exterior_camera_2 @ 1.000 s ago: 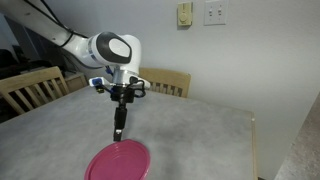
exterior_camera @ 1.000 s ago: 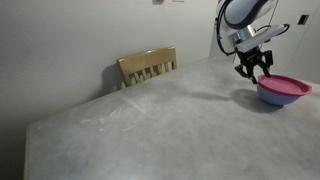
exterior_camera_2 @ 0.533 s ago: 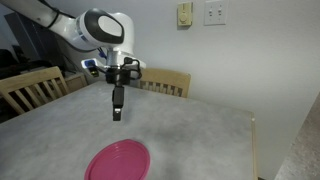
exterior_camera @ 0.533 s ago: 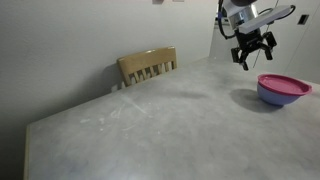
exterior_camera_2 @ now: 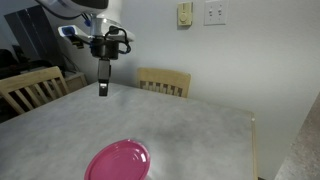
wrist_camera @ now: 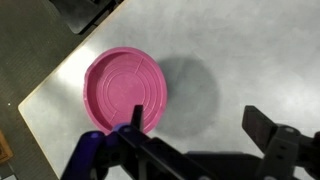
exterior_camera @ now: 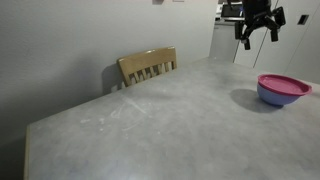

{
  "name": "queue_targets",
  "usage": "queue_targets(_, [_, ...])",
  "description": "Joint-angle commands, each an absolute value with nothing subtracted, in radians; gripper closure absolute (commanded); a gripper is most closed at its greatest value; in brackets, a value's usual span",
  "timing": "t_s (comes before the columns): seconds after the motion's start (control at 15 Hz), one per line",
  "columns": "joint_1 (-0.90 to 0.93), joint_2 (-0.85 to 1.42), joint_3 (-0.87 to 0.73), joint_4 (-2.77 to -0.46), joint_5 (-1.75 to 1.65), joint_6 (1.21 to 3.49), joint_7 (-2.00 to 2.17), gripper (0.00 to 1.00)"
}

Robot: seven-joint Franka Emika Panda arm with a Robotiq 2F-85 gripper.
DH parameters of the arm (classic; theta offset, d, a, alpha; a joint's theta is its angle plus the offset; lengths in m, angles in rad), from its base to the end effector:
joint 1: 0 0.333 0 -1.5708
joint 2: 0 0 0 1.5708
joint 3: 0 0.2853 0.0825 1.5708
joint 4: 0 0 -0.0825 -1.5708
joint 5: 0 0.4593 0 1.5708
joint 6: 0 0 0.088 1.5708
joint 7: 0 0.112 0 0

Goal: Place the pink lid on the bowl

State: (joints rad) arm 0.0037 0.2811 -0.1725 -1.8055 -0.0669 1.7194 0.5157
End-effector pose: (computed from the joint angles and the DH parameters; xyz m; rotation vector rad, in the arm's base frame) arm 0.6311 -0.1116 0.2964 2.7667 -0.9547 -0.5014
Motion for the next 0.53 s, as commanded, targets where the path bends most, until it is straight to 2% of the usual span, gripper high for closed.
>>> queue_targets(0.0, [-0.026,0.217,-0.146,-1.832,0.000,1.688,0.465,0.00])
queue_targets(0.47, [-0.020,0.227,-0.143,-1.807,-0.003,1.682,0.484,0.00])
